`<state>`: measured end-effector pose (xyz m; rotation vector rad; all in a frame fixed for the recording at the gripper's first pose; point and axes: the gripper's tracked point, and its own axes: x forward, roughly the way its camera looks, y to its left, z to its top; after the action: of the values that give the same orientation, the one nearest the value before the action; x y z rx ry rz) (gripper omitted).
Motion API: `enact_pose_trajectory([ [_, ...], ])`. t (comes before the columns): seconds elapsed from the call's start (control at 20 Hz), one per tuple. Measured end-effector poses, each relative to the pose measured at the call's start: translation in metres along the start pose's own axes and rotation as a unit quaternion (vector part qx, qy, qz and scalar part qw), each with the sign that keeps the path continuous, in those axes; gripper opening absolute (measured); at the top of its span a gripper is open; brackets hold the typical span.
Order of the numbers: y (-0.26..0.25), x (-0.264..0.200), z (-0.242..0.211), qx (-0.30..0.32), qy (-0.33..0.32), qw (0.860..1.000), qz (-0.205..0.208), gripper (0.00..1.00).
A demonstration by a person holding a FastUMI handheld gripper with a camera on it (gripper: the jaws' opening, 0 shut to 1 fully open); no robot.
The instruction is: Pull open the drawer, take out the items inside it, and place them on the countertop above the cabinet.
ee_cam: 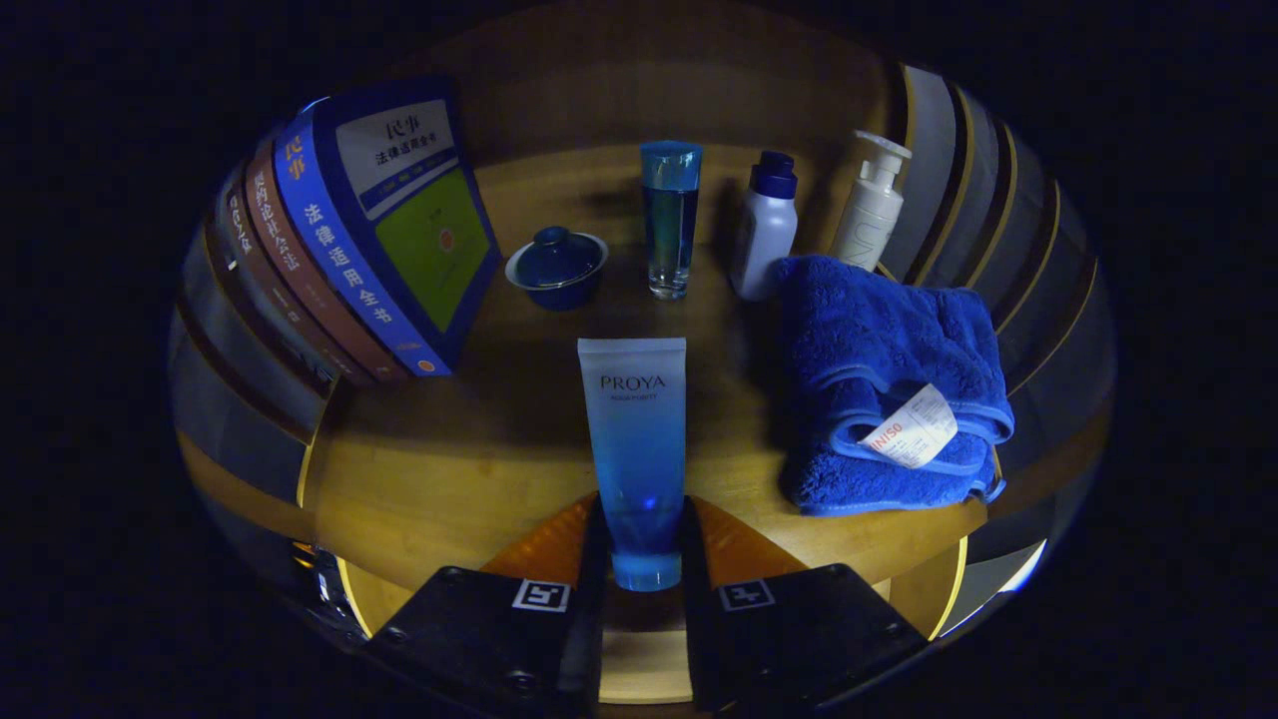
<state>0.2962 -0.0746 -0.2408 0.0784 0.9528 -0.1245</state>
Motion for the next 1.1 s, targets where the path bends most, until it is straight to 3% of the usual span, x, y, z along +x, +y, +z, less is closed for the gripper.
enact_pose_trajectory([
  [0.15,0.002,0.002,0.006,0.012,-0.006,1.000,0.014,0.46],
  [0.35,0.003,-0.004,0.016,0.024,-0.029,0.999,0.023,0.96],
  [0.8,-0.001,-0.069,0.008,0.005,-0.101,0.995,0.021,0.99],
  [1.1,0.000,-0.157,-0.017,-0.017,-0.206,0.977,0.042,0.99],
])
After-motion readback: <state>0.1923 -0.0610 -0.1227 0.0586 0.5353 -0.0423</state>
